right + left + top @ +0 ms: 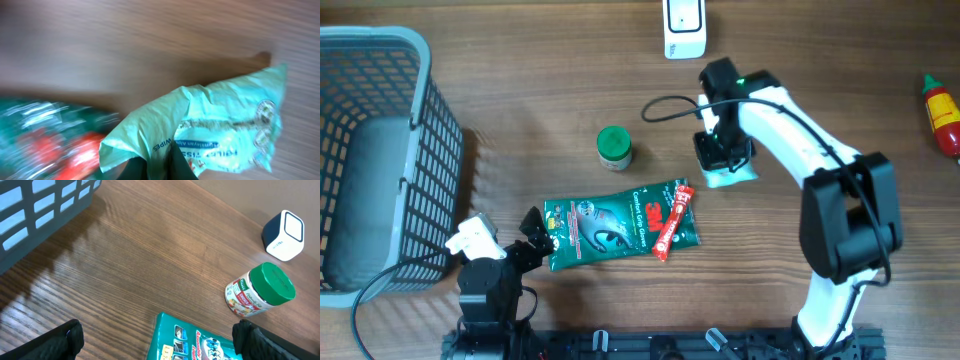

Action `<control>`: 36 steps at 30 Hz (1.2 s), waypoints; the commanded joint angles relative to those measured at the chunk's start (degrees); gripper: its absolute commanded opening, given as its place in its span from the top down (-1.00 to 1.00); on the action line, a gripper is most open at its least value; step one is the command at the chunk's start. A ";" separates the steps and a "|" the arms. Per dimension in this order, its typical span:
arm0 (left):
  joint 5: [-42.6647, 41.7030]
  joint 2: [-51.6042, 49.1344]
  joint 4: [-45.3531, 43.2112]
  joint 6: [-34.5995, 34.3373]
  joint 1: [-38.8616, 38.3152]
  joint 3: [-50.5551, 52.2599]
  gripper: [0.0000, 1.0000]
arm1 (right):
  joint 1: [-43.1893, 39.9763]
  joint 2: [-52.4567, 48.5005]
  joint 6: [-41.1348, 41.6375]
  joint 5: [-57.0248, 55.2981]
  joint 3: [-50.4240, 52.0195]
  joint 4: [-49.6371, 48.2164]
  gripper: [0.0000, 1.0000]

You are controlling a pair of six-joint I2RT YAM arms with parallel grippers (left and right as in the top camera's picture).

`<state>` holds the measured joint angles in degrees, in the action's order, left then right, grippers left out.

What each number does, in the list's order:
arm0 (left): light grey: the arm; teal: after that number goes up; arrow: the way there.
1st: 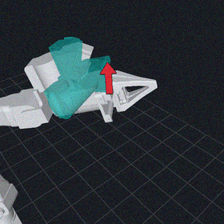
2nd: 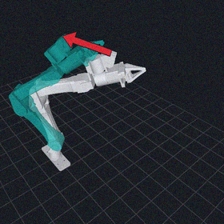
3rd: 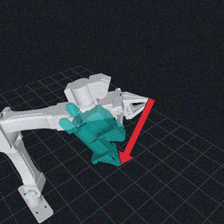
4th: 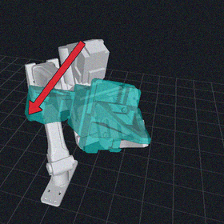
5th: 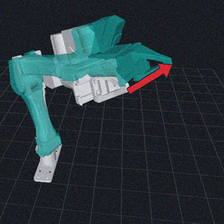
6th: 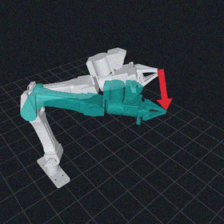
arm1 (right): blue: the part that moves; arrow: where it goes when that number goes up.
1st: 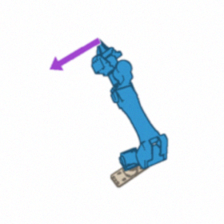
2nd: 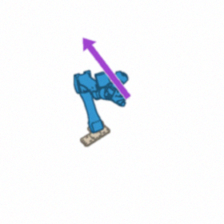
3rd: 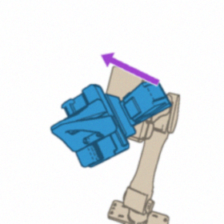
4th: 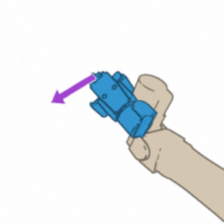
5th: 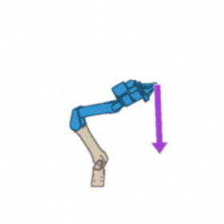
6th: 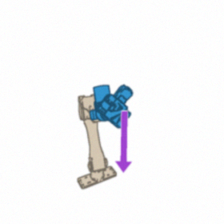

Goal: Scan the item barcode

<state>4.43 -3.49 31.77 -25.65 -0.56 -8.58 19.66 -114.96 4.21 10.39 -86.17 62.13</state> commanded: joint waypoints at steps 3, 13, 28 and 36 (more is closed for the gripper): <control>-0.50 0.31 0.17 -0.31 0.35 0.00 -1.00 | -6.03 5.25 -35.98 51.19 -2.12 9.03 0.91; -0.50 0.31 0.17 -0.31 0.35 0.00 -1.00 | -5.11 5.25 -71.54 79.41 -1.44 12.26 0.91; -0.50 0.31 0.17 -0.31 0.35 0.00 -1.00 | 5.25 5.25 -87.80 82.42 -1.44 14.71 0.91; -0.52 0.31 0.17 -0.31 0.35 0.00 -1.00 | 5.25 5.57 -105.20 81.18 14.16 30.18 0.91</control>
<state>4.43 -3.49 31.77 -25.65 -0.56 -8.58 24.77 -110.43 -93.54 88.75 -78.24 91.98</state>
